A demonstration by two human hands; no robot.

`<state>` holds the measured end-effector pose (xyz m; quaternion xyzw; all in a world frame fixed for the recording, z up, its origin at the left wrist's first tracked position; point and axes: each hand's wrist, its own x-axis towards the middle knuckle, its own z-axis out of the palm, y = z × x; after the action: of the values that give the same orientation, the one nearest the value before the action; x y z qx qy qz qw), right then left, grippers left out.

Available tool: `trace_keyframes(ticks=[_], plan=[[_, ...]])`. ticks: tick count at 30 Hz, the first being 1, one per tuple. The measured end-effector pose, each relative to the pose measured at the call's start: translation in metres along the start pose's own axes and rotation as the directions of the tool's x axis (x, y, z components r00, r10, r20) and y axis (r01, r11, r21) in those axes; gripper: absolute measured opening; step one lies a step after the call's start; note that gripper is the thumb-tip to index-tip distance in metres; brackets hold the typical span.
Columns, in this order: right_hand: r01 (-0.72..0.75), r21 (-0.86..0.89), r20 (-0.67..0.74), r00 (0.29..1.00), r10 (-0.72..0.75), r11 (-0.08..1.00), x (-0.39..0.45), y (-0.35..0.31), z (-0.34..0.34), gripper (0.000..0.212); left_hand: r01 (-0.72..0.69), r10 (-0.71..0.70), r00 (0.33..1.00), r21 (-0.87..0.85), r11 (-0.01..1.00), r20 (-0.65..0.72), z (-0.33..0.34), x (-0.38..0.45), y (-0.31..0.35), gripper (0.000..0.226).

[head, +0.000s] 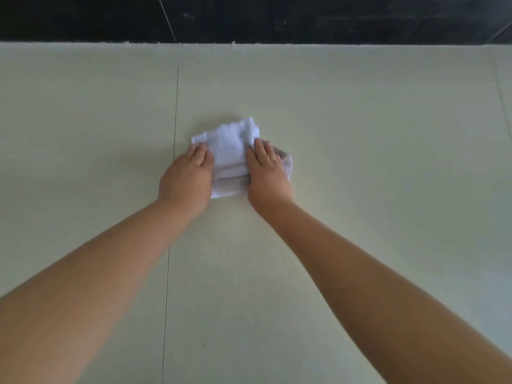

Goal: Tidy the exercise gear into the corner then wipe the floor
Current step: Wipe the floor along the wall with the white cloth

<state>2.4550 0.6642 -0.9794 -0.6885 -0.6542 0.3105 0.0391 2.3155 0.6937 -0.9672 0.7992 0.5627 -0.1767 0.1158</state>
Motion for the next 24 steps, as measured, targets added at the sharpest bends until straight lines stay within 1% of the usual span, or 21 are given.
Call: trace_keyframes(ticks=[2, 5, 6, 8, 9, 10, 12, 13, 15, 17, 20, 22, 24], plan=[[-0.01, 0.039, 0.005, 1.0, 0.01, 0.999, -0.028, 0.0, 0.013, 0.059, -0.046, 0.044, 0.997, 0.02, 0.999, 0.055, 0.004, -0.02, 0.001, 0.05], [-0.088, 0.051, 0.003, 0.996, 0.088, 0.995, -0.062, 0.016, 0.019, 0.059, -0.088, 0.083, 0.985, 0.031, 0.996, 0.151, 0.006, -0.034, 0.02, 0.051], [-0.125, 0.043, -0.001, 0.992, 0.125, 0.991, -0.068, 0.023, 0.017, 0.06, -0.123, 0.12, 0.984, 0.017, 0.992, 0.128, 0.006, -0.035, 0.03, 0.051], [-0.2, 0.02, -0.024, 0.979, 0.2, 0.98, -0.074, 0.041, 0.008, 0.06, -0.215, 0.214, 0.977, -0.015, 0.977, -0.013, 0.006, -0.028, 0.054, 0.05], [-0.239, 0.005, -0.043, 0.97, 0.239, 0.971, -0.074, 0.051, 0.002, 0.06, -0.243, 0.239, 0.968, -0.04, 0.969, -0.076, 0.004, -0.02, 0.067, 0.049], [-0.279, -0.007, -0.061, 0.959, 0.278, 0.96, -0.072, 0.062, -0.006, 0.06, -0.259, 0.254, 0.964, -0.062, 0.964, -0.077, 0.001, -0.011, 0.082, 0.048], [-0.35, -0.022, -0.088, 0.934, 0.347, 0.936, -0.062, 0.083, -0.024, 0.059, -0.26, 0.26, 0.965, -0.091, 0.961, -0.012, -0.007, 0.008, 0.108, 0.048], [-0.375, -0.03, -0.098, 0.923, 0.371, 0.926, -0.056, 0.093, -0.036, 0.059, -0.265, 0.266, 0.964, -0.09, 0.96, -0.003, -0.011, 0.019, 0.122, 0.048], [-0.402, -0.059, -0.1, 0.913, 0.395, 0.914, -0.039, 0.108, -0.059, 0.059, -0.255, 0.253, 0.967, -0.107, 0.961, -0.031, -0.018, 0.037, 0.143, 0.049], [-0.386, -0.108, -0.068, 0.922, 0.381, 0.916, -0.018, 0.114, -0.077, 0.058, -0.197, 0.194, 0.98, -0.146, 0.969, -0.033, -0.025, 0.05, 0.15, 0.049], [-0.302, -0.207, -0.001, 0.951, 0.309, 0.93, 0.018, 0.105, -0.093, 0.056, -0.108, 0.102, 0.994, -0.139, 0.984, -0.049, -0.033, 0.069, 0.137, 0.048], [-0.226, -0.274, 0.031, 0.969, 0.243, 0.935, 0.043, 0.089, -0.095, 0.057, -0.039, 0.03, 0.997, -0.146, 0.988, -0.064, -0.038, 0.078, 0.115, 0.047], [-0.142, -0.305, 0.069, 0.983, 0.171, 0.942, 0.067, 0.063, -0.092, 0.059, 0.04, -0.052, 0.995, -0.14, 0.989, -0.088, -0.04, 0.083, 0.084, 0.047]])
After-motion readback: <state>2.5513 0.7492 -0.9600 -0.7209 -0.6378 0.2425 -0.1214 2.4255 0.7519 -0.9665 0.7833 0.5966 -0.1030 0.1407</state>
